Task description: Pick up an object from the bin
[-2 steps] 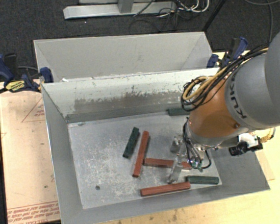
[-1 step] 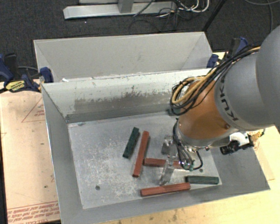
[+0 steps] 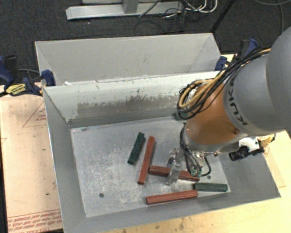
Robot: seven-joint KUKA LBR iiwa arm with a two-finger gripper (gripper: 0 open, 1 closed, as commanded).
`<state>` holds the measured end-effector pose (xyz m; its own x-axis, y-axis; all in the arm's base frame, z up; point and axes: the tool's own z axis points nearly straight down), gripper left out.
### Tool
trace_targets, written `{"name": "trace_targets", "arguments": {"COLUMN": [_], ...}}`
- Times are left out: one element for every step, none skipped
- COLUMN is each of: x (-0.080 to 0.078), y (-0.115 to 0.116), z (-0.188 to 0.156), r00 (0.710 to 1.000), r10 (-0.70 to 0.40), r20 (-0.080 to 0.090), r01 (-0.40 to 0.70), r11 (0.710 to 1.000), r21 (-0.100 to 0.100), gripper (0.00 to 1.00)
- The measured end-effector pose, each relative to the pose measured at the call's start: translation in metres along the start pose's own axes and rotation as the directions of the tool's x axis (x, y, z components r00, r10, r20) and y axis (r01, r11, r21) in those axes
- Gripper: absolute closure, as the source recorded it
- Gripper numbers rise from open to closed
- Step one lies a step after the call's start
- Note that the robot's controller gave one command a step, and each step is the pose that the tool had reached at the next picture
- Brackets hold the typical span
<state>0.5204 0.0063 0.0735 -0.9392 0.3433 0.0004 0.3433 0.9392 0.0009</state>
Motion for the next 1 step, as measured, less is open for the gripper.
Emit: {"name": "trace_targets", "arguments": {"x": [-0.0221], "y": [-0.0125], "z": [-0.1407], "r00": [0.999], "r10": [-0.035], "r20": [0.010], "r01": [0.035], "r11": [0.999], "r21": [-0.002], "gripper": [1.00]}}
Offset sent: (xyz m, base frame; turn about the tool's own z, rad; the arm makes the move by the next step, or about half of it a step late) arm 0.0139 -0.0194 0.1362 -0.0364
